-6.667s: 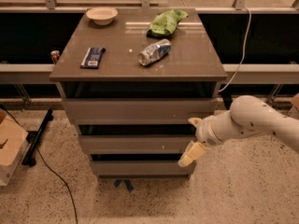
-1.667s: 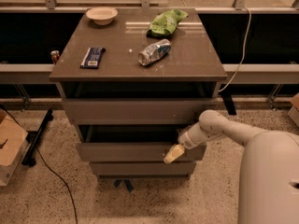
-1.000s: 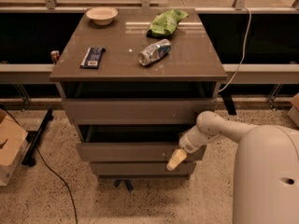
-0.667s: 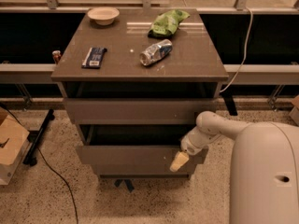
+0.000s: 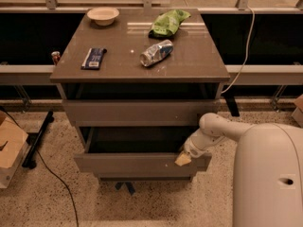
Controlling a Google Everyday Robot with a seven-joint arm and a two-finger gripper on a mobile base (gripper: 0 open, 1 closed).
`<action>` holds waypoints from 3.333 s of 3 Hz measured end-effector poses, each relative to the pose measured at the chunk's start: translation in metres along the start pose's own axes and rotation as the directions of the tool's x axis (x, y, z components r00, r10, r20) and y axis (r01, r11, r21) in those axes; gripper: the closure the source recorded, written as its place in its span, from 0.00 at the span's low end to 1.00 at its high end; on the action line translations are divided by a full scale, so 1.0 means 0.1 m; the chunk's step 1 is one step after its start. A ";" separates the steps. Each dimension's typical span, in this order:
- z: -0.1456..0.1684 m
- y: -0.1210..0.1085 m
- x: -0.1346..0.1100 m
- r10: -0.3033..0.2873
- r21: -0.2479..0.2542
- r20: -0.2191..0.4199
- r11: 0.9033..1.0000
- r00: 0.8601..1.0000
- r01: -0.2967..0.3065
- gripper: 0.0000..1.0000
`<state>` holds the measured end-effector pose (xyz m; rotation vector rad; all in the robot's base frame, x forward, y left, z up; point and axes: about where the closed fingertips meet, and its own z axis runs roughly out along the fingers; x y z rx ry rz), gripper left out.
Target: Open middle drawer
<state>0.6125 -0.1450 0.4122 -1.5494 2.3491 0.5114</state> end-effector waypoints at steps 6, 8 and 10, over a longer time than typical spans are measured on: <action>0.04 0.75 0.45 0.090 -0.078 -0.060 0.992 0.994 -0.095 0.00; 0.01 0.97 0.64 0.102 -0.103 -0.092 0.988 0.991 -0.111 0.00; 0.02 1.31 0.85 0.150 -0.169 -0.107 0.971 0.983 -0.167 0.00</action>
Offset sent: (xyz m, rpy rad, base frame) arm -0.2554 -0.0175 -0.0455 -0.0009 0.3988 -0.3145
